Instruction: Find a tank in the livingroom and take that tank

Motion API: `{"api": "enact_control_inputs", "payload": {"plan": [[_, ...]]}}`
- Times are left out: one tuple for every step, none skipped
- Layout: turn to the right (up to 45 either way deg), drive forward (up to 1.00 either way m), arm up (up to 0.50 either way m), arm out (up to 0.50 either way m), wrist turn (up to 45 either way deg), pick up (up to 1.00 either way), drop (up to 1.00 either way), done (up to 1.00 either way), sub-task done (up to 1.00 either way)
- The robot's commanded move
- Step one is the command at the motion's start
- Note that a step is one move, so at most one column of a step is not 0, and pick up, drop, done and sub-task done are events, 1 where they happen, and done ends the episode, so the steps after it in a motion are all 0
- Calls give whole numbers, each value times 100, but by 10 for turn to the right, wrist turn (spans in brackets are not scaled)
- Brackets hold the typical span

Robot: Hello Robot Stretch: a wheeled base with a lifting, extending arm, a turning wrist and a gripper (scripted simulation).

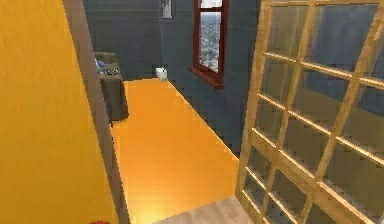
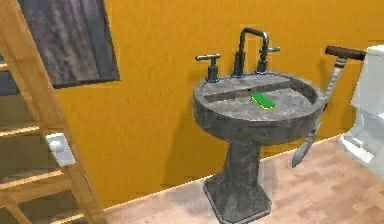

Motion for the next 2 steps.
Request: {"api": "enact_control_inputs", "payload": {"plan": [[90,0,0,0,0,0,0,0,0],[0,85,0,0,0,0,0,0,0]]}}
